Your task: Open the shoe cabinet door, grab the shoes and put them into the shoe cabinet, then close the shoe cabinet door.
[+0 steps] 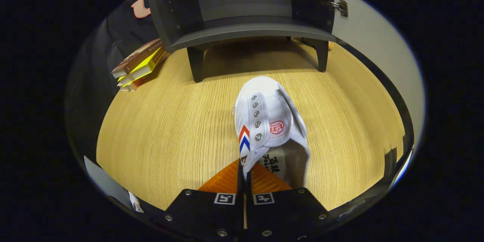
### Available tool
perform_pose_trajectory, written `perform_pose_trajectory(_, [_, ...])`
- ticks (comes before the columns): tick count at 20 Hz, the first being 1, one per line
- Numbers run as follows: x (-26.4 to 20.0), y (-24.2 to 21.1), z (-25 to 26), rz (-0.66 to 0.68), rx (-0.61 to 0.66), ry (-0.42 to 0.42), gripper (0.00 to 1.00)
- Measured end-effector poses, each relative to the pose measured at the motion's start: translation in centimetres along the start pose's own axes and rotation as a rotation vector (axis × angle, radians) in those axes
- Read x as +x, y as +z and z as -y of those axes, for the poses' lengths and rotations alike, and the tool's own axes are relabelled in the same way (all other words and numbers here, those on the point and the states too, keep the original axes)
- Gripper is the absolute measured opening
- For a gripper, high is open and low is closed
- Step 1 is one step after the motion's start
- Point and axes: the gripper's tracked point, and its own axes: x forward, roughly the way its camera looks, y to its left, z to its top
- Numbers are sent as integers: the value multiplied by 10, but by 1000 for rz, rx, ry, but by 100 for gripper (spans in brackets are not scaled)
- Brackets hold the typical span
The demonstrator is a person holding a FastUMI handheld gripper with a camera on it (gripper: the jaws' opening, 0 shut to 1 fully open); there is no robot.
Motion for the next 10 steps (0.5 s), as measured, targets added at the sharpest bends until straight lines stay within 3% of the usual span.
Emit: perform_pose_trajectory(10, [-35,45,0,65,-31,41,0])
